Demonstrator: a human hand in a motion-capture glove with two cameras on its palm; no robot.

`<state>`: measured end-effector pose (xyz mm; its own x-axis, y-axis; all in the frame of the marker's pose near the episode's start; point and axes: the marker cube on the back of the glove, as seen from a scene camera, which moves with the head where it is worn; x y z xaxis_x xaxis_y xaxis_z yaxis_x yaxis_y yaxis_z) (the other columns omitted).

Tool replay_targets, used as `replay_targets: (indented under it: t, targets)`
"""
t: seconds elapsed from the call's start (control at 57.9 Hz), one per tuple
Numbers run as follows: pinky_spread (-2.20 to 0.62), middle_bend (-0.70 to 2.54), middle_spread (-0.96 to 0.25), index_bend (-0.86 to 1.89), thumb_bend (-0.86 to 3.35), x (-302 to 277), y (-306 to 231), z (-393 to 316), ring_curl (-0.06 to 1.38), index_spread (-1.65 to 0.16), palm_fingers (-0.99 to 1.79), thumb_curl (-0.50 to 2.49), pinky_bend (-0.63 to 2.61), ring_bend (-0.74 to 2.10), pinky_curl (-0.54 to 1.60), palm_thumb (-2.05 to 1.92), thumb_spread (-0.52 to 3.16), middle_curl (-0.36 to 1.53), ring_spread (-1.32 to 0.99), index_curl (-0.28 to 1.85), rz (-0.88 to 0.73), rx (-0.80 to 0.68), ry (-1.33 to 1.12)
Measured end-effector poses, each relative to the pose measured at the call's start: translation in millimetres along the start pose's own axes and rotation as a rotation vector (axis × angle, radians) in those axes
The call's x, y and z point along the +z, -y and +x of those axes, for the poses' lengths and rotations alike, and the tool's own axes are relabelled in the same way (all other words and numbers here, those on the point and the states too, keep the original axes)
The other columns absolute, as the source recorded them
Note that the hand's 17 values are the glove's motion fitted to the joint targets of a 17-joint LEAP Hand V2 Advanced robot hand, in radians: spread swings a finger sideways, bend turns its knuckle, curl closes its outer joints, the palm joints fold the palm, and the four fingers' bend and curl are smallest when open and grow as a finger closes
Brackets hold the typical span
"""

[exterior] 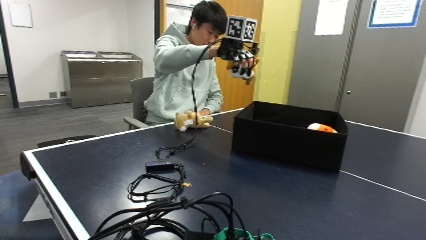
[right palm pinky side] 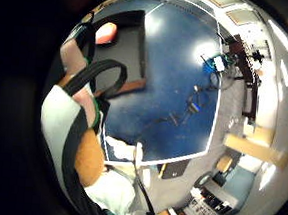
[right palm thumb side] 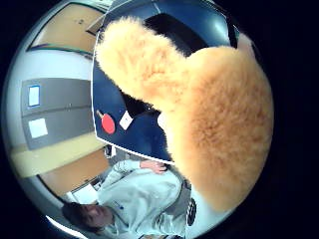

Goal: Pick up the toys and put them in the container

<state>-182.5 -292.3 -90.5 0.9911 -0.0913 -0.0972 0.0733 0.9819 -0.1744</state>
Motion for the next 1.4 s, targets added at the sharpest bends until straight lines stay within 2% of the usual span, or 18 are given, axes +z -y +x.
replay_targets:
  t: [0.19, 0.38, 0.64, 0.709, 0.743, 0.795, 0.83, 0.847, 0.933, 1.037, 1.158, 1.4]
  targets:
    - [-0.33, 0.44, -0.35, 0.20, -0.01, 15.3, 61.6, -44.8, 0.55, -0.40, 0.82, 0.78, 1.12, 1.00, 0.49, 0.72, 0.90, 0.57, -0.34, 1.05, 0.043, -0.037, 0.040]
    - [-0.33, 0.43, -0.36, 0.18, -0.02, 14.9, 118.6, -79.6, 0.56, -0.42, 0.82, 0.79, 1.12, 1.01, 0.48, 0.70, 0.89, 0.60, -0.33, 1.10, 0.159, 0.002, 0.097]
    - [-0.33, 0.40, -0.35, 0.14, -0.02, 42.6, 165.3, -144.3, 0.56, -0.42, 0.81, 0.79, 1.14, 1.05, 0.48, 0.64, 0.92, 0.62, -0.32, 1.14, 0.262, 0.203, 0.242]
    - [-0.34, 0.40, -0.33, 0.06, -0.05, 54.7, 171.1, -161.5, 0.56, -0.41, 0.75, 0.74, 1.16, 1.09, 0.48, 0.51, 1.02, 0.63, -0.32, 1.11, 0.202, 0.244, 0.274]
    - [-0.33, 0.38, -0.31, 0.10, -0.09, 60.9, 174.0, -167.6, 0.56, -0.41, 0.67, 0.67, 1.14, 1.06, 0.46, 0.36, 1.12, 0.63, -0.31, 1.09, 0.159, 0.254, 0.292]
    - [-0.27, 0.30, -0.25, 0.09, -0.16, 66.7, 177.1, -170.0, 0.56, -0.39, 0.34, 0.58, 1.17, 0.99, 0.49, 0.10, 1.13, 0.61, -0.25, 1.07, 0.106, 0.253, 0.324]
    - [-0.22, 0.26, -0.20, 0.10, -0.13, 68.2, 174.8, -176.1, 0.56, -0.36, 0.19, 0.54, 1.21, 0.94, 0.50, 0.01, 1.14, 0.61, -0.20, 1.05, 0.091, 0.245, 0.332]
    - [-0.17, 0.24, -0.17, 0.09, -0.13, 68.4, 172.7, -180.0, 0.53, -0.35, 0.00, 0.52, 1.22, 0.83, 0.50, -0.04, 1.13, 0.60, -0.16, 1.02, 0.091, 0.240, 0.332]
    - [-0.07, 0.25, -0.07, 0.11, -0.10, 61.9, 168.0, -160.6, 0.43, -0.29, -0.17, 0.46, 1.22, 0.56, 0.46, -0.11, 1.12, 0.57, -0.06, 0.93, 0.114, 0.198, 0.309]
    - [0.01, 0.24, 0.00, 0.11, -0.08, 48.3, 136.8, -166.3, 0.35, -0.23, -0.15, 0.39, 1.16, 0.43, 0.42, -0.10, 1.13, 0.54, 0.02, 0.83, 0.184, 0.158, 0.257]
    - [0.05, 0.22, 0.04, 0.13, -0.06, 27.8, 115.3, -101.4, 0.32, -0.19, -0.11, 0.34, 1.08, 0.37, 0.38, -0.08, 1.16, 0.52, 0.06, 0.75, 0.240, 0.096, 0.176]
    - [0.08, 0.20, 0.05, 0.15, -0.04, 14.4, 4.8, -41.2, 0.30, -0.17, -0.06, 0.29, 0.95, 0.31, 0.34, -0.04, 1.23, 0.49, 0.08, 0.63, 0.276, -0.047, 0.060]
